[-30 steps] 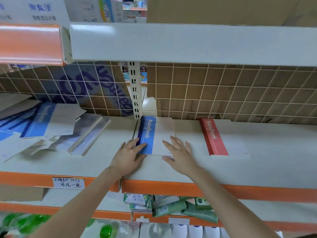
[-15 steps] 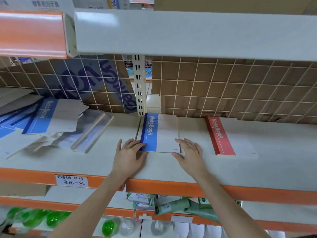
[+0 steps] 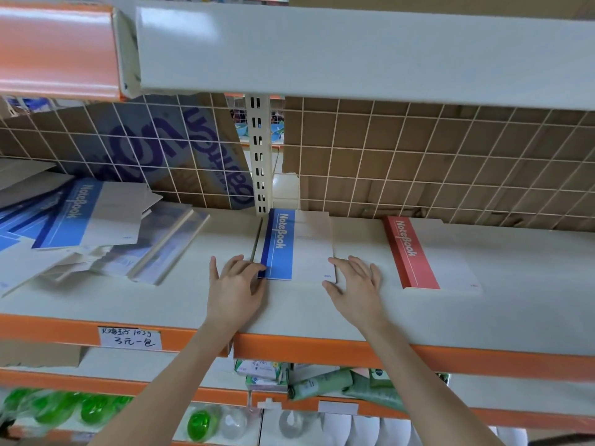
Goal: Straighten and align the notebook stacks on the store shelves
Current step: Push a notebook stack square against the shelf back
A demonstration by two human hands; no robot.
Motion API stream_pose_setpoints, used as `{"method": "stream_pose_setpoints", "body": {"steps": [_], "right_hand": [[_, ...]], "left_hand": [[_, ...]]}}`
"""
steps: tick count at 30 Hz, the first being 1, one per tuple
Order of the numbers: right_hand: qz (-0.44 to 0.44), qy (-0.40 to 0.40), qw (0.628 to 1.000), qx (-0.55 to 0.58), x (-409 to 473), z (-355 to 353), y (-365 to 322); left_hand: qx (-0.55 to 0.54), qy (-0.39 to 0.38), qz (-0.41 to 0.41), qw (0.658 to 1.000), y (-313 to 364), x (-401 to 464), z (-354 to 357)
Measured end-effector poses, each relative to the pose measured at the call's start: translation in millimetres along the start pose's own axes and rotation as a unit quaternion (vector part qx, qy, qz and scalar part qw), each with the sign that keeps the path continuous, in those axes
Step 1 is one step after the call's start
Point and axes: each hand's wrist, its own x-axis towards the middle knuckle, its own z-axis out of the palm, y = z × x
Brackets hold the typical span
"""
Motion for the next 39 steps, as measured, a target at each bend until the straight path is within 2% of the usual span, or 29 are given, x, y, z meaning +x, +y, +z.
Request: {"method": "stream_pose_setpoints", "body": {"steps": [16,27,32,36,39], "right_hand": [[-0.006,-0.003,1.0,-0.026,-1,-3,0],[-0.012,0.007,1.0,-0.02,-2,-1,-2],[-0.021,-0.028,0.998,-0.052,-5,-6,-1],[-0.035,-0.027,0.997,-0.063,2,-13,-11],[-0.061,-0.015,0.997,-0.049,11,-14,-43]], "left_hand": [[0.005,-0.001,-0.009,1.0,-4,2,2],[0.052,-0.008,-0.005,0.999,-6,3,5],[0.069,-0.049,-0.008,0.996,-2,1,0],[0.023,0.012,0.04,0.999,-8,-1,-28],[0.039,0.082,0.066,0.994,-40,-2,-63]]}}
